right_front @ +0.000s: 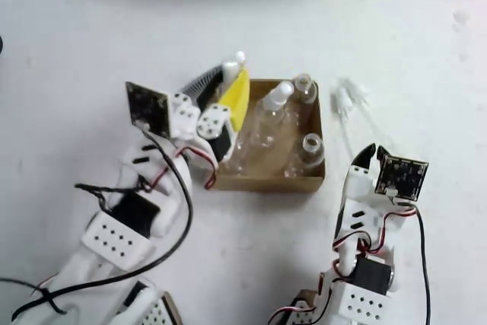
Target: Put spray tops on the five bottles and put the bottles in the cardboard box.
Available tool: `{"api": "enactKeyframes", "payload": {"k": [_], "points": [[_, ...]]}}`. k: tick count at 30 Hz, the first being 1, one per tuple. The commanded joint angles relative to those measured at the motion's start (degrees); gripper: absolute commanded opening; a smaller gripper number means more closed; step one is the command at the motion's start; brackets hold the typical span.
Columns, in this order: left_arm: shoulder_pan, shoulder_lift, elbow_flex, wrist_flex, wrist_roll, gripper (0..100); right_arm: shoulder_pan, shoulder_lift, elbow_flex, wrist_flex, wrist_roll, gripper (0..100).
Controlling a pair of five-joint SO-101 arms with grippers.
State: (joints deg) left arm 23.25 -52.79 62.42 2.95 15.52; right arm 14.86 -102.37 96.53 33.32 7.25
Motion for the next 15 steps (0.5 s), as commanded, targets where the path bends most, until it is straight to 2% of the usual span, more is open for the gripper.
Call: {"api": "enactKeyframes", "payload": {"k": [1, 5, 12, 15], "points": [[0.84, -1.36, 9.67, -15.74, 0.0, 2, -0.48, -0.22, 0.35, -1.36, 0.79, 1.9], [1.71, -1.36, 17.05, -26.11, -7.21, 2, -0.48, -0.22, 0.35, -1.36, 0.88, 1.9], [2.42, -1.54, 19.69, -26.2, -9.05, 2, -0.48, -0.22, 0.35, -1.36, 0.88, 1.9], [2.51, -1.63, 19.52, -23.21, -9.05, 11, -0.48, -0.22, 0.35, -1.36, 0.88, 1.9]]}}
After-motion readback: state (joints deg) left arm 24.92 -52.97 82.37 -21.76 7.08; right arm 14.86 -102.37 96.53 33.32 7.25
